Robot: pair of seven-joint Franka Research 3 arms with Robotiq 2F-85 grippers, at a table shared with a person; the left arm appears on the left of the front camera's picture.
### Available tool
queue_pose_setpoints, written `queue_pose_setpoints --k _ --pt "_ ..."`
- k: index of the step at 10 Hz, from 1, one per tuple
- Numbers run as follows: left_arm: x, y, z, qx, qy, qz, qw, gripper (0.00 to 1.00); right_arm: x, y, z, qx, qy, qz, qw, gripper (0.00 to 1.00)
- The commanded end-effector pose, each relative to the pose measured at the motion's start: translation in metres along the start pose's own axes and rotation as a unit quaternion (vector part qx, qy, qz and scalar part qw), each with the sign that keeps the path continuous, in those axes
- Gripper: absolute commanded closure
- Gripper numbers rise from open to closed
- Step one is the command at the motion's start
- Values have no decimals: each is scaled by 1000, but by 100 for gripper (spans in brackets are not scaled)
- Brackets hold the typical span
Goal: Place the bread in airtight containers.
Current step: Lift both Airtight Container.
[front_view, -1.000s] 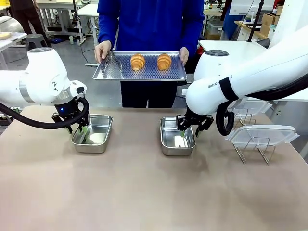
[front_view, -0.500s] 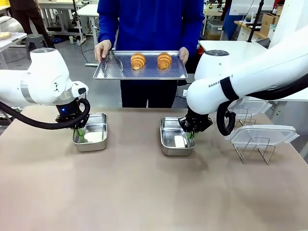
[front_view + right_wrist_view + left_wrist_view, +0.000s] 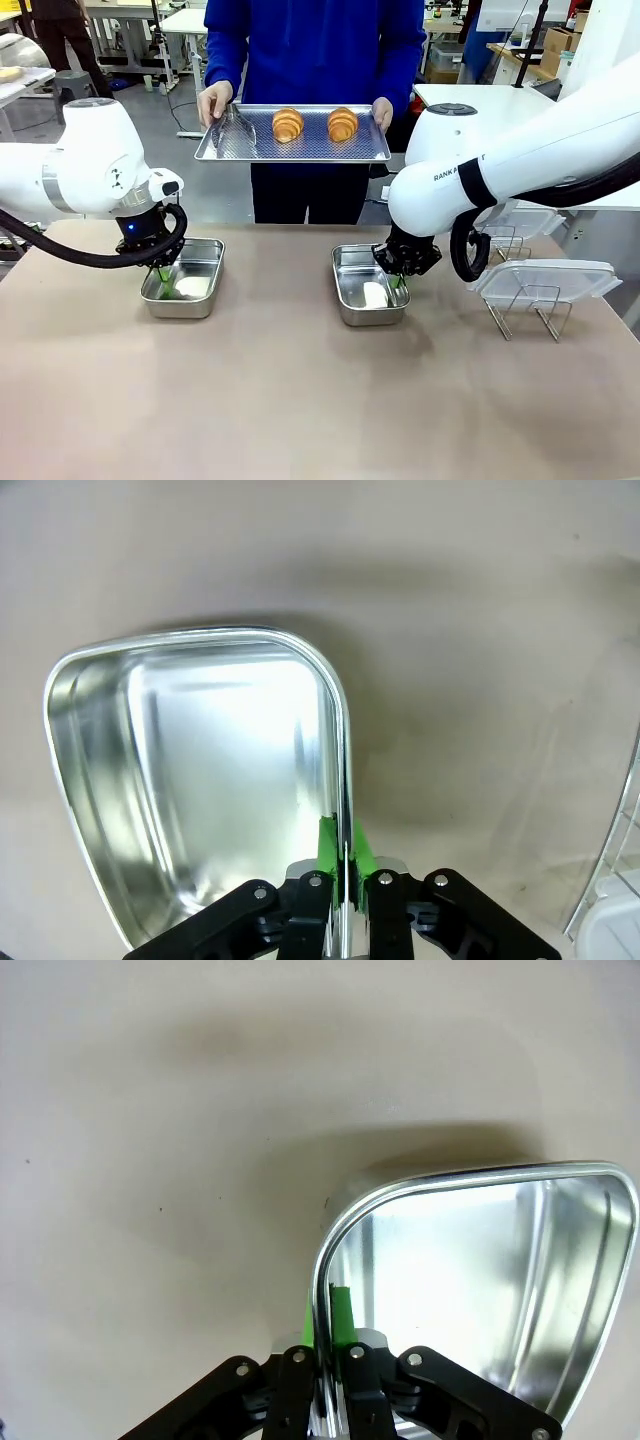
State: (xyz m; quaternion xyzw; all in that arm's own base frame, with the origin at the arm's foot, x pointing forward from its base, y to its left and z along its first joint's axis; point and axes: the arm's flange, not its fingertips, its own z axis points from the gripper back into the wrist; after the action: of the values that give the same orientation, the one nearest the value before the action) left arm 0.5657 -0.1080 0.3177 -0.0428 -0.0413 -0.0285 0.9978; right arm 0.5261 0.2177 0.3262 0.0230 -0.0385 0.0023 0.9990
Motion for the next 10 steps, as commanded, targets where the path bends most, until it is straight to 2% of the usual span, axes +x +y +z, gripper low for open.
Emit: queue_pose_setpoints --k 1,5,7,10 --pt "-1 -5 26 -16 -2 11 1000 99 0 -5 30 3 -1 -2 1000 100" --pt "-9 -23 103 -54 -38 55 996 99 -8 -25 117 -28 -12 -8 999 100" --pt "-14 -36 136 -44 -24 57 997 99 -17 -37 155 -23 -31 -13 999 100" --pt "-18 -44 152 -37 -24 50 998 99 -27 -46 172 -12 -41 -11 999 100"
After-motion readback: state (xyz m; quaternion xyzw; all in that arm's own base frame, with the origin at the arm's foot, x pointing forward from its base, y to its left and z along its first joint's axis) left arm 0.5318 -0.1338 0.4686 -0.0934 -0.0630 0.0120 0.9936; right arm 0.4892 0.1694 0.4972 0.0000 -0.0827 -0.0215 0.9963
